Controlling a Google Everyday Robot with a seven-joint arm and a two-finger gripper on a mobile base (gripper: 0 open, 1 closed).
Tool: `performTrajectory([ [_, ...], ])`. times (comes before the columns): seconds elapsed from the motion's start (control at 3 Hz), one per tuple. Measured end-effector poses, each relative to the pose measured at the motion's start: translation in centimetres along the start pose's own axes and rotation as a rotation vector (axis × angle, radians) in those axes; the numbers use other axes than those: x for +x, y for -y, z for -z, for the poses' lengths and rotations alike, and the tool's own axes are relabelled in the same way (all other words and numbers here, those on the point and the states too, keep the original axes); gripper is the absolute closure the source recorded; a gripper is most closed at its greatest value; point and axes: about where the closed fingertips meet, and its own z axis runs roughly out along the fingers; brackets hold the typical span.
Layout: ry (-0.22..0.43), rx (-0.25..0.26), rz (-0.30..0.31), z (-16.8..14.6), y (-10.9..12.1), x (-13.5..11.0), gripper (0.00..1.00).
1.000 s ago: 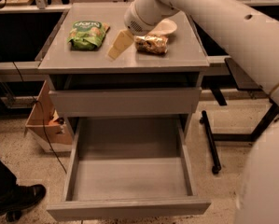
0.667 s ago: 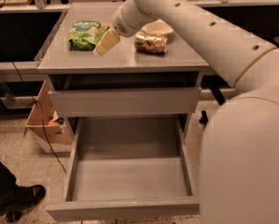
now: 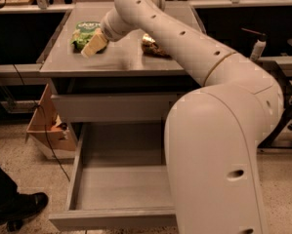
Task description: Place green rice chip bag into middle drawer
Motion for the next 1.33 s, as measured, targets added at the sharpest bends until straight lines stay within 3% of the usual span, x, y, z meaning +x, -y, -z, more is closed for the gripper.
performTrajectory([
  [0.67, 0.034, 0.007, -0.126, -5.7, 1.6, -0.6, 0.03],
  [1.33, 0.061, 0.017, -0.179, -6.5, 2.9, -0.9, 0.5],
])
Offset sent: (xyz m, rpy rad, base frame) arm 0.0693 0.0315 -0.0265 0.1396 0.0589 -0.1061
